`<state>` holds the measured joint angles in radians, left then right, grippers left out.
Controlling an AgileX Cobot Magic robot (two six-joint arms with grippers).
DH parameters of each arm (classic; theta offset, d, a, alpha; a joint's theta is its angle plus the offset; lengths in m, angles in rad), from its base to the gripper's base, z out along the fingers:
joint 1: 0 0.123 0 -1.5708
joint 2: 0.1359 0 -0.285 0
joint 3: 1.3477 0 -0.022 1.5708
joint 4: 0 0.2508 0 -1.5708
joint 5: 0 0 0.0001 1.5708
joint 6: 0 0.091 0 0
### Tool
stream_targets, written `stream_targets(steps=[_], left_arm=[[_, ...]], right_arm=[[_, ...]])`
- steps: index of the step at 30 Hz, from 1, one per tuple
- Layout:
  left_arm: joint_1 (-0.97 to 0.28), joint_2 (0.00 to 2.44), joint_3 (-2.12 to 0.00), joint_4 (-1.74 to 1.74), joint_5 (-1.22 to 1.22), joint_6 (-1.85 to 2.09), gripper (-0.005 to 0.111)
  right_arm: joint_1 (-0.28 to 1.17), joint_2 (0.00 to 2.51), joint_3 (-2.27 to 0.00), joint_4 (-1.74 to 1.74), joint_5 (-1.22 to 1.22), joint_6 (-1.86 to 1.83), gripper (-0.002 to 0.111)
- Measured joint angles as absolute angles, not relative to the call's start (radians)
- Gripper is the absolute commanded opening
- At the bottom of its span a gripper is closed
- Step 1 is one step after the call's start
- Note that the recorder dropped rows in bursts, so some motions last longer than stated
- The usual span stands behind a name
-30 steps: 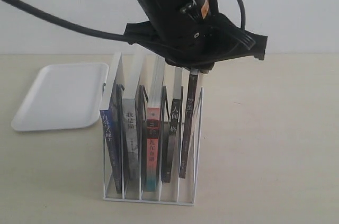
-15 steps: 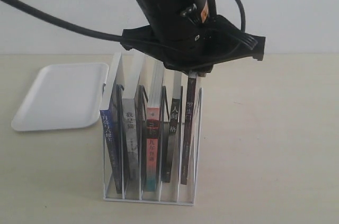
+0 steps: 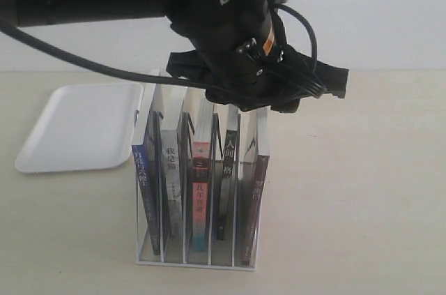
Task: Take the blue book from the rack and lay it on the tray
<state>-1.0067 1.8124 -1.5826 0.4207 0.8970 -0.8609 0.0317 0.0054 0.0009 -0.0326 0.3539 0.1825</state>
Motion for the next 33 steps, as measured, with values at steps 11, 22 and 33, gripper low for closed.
stream_targets(steps=[11,22,33], left_arm=[[-1.007,1.615,-1.583,0.426,1.028,-0.754,0.049],[-1.007,1.596,-1.585,0.428,1.14,-0.738,0.049],[-1.007,1.673,-1.585,0.457,1.118,-0.758,0.049]], right_arm=[[0.032,0.005,0.001,-0.033,0.354,0.183,0.0],[0.032,0.005,0.001,-0.033,0.354,0.183,0.0],[0.032,0.005,0.001,-0.033,0.354,0.183,0.0]])
